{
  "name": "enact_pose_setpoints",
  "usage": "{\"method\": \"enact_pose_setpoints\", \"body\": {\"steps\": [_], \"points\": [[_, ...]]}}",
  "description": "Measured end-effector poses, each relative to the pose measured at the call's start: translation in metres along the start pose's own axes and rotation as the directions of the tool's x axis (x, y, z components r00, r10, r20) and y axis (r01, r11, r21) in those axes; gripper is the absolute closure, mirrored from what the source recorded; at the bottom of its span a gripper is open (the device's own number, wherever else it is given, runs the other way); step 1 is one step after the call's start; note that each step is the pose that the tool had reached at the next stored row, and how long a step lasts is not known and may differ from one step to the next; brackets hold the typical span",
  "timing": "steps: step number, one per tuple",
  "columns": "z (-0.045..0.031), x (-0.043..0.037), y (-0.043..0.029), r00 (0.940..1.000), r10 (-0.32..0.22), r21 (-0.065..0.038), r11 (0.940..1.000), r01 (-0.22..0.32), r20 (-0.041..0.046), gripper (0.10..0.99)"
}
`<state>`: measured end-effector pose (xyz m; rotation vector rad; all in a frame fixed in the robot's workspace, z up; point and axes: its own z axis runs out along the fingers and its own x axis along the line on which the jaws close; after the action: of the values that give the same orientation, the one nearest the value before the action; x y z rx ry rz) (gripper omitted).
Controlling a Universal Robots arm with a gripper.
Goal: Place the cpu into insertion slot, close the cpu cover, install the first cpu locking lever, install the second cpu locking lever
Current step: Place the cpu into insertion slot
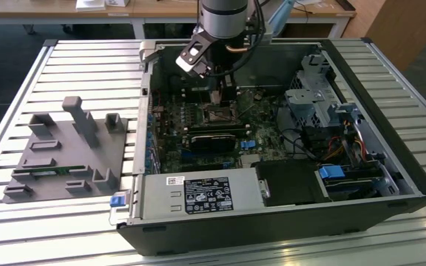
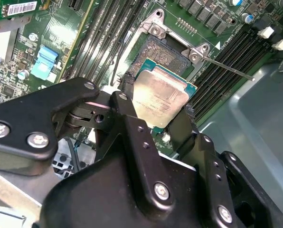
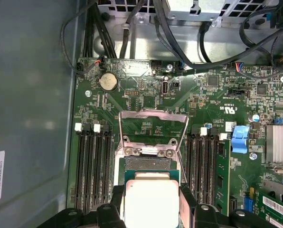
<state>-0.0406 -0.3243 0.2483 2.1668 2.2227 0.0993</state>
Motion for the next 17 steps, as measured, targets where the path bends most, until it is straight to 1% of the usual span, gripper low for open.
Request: {"method": "enact_pose_setpoints", "body": {"steps": [4, 8, 17], "points": [[0.0014, 0.0000, -0.0001, 1.0000, 0.000, 0.000, 1.0000, 0.000, -0.0001, 0.545], [0.0049, -0.0001, -0.0003, 1.0000, 0.000, 0.000, 1.0000, 0.000, 0.0000, 0.545], [0.0203, -0.0004, -0.0016, 1.0000, 0.002, 0.000, 1.0000, -0.002, 0.0000, 0.545]]}}
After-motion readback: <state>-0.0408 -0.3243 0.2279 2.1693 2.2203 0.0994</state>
